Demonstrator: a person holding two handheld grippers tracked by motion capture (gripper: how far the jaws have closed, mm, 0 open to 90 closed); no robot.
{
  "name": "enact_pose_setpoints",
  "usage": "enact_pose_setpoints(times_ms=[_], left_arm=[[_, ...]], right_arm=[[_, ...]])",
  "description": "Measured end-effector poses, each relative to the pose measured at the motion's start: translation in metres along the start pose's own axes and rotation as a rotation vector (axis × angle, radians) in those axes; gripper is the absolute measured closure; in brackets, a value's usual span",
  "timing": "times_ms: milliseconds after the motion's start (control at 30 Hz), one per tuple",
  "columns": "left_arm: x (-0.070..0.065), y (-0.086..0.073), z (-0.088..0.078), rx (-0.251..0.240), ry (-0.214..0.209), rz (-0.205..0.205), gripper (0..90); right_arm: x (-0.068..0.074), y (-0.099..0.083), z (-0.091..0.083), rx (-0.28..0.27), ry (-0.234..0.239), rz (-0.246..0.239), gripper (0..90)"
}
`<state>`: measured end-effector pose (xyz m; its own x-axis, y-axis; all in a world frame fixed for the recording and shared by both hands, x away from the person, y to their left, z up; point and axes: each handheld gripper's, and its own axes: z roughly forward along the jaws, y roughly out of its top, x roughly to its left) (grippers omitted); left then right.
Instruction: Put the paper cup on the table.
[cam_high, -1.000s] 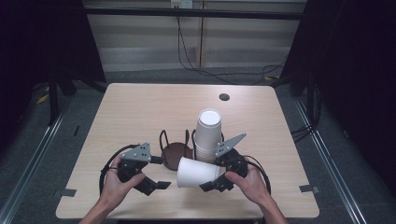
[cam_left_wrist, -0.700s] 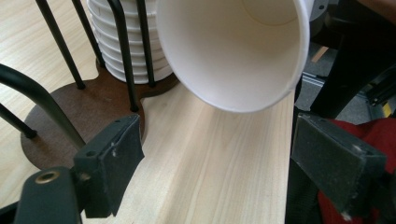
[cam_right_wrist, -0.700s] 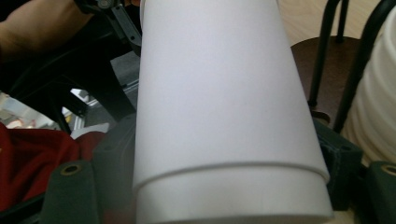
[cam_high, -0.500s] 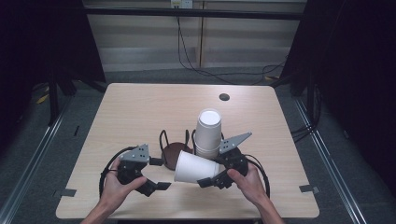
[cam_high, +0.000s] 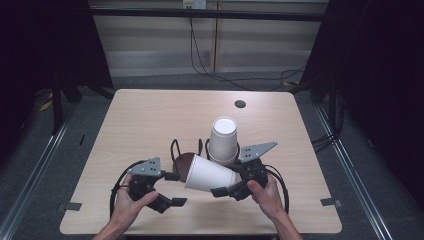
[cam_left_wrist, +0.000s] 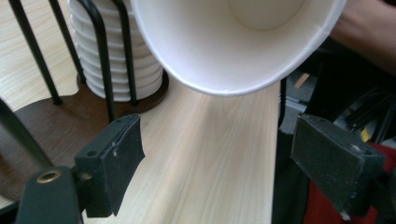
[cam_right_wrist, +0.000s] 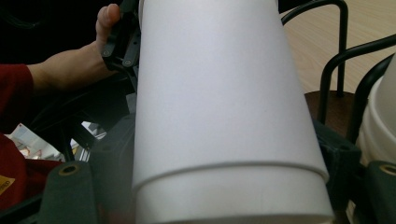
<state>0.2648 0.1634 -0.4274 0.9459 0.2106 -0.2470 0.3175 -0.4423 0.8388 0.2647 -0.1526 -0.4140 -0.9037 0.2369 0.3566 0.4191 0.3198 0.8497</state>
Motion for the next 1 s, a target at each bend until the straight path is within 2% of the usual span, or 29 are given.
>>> enact_pose_setpoints(times_ms=[100,233,300,367,433,567,633,667,800,1000], left_arm=[[-0.002,0.002,-0.001,-0.047,-0.017,-0.011,16.0],[-0.008,0.006,-0.004,-0.089,-0.033,0.008,15.9],[-0.009,0.008,-0.006,-0.123,-0.061,0.011,16.0],[-0.011,0.009,-0.007,-0.143,-0.054,0.015,16.0],[-0.009,0.011,-0.01,-0.183,-0.057,0.006,15.9],[-0.004,0.014,-0.011,-0.217,-0.055,0.001,15.7],[-0.002,0.014,-0.01,-0.214,-0.054,-0.001,15.6],[-0.001,0.014,-0.01,-0.207,-0.041,0.0,15.6],[0.0,0.014,-0.008,-0.21,-0.045,0.004,13.7],[-0.002,0.016,-0.003,-0.218,-0.028,0.02,0.6]], right_arm=[[0.001,0.001,0.0,0.004,-0.003,-0.008,23.9],[0.002,0.002,0.0,-0.001,0.002,-0.016,24.0],[0.002,0.002,0.001,-0.006,0.009,-0.018,23.9],[0.002,0.002,0.002,0.0,0.014,-0.02,23.9],[0.003,0.002,0.003,0.009,0.009,-0.023,23.9],[0.003,0.002,0.006,0.016,0.025,-0.029,24.0],[0.003,0.002,0.007,0.019,0.029,-0.032,24.0],[0.004,0.002,0.008,0.022,0.034,-0.034,24.0],[0.004,0.003,0.01,0.028,0.037,-0.036,24.1],[0.007,0.003,0.013,0.038,0.054,-0.052,24.2]])
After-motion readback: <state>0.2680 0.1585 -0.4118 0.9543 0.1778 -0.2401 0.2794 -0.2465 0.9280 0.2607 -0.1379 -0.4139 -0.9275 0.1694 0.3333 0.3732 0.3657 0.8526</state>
